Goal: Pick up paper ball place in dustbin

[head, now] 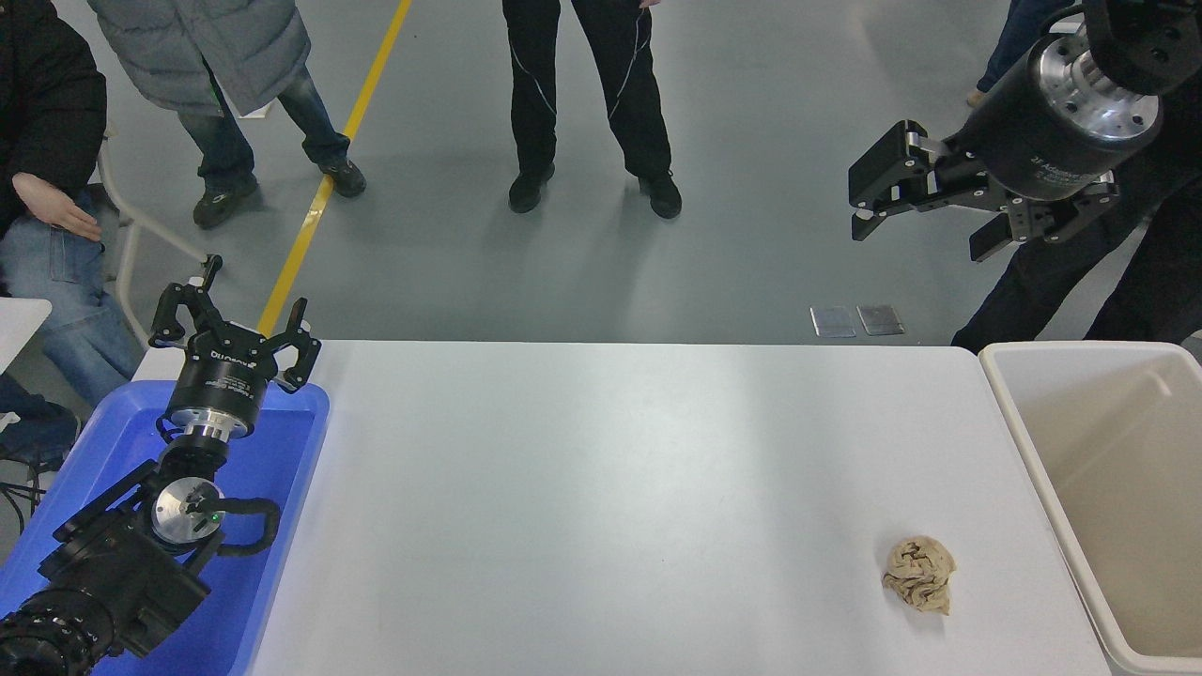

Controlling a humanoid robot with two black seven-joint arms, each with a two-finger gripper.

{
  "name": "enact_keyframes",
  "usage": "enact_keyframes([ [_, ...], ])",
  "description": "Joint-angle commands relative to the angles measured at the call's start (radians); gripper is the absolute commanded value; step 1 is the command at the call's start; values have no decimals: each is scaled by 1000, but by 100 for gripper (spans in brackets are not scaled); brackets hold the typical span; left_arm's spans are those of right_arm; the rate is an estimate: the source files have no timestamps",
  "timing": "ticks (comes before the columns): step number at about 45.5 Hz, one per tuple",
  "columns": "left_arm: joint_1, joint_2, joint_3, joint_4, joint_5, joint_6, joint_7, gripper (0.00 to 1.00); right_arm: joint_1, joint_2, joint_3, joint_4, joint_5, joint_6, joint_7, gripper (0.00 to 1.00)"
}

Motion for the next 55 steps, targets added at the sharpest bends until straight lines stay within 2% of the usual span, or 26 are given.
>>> enact_keyframes([
  [1, 0, 0, 0, 1, 0, 0, 0, 98, -1, -9, -4, 0, 0, 0, 0, 100],
  [20, 1, 0, -2, -1, 0, 1, -1, 98, -15, -40, -12, -2, 8, 0, 1, 100],
  [27, 0, 0, -2, 1, 0, 1, -1, 98, -16, -37, -22, -2, 147, 0, 5, 100],
  [33, 0, 0, -2, -1, 0, 1, -1, 98, -39, -37, -21, -2, 192, 0, 5, 100],
  [46, 1, 0, -2, 1, 0, 1, -1, 98, -90, -43, -102, 0, 183, 0, 5, 100],
  [49, 0, 0, -2, 1, -2, 1, -1, 98, -188, -38, -85, -3, 161, 0, -2, 100],
  [55, 1, 0, -2, 1, 0, 1, -1, 98, -329, -29, -22, -12, -7, 0, -6, 100],
])
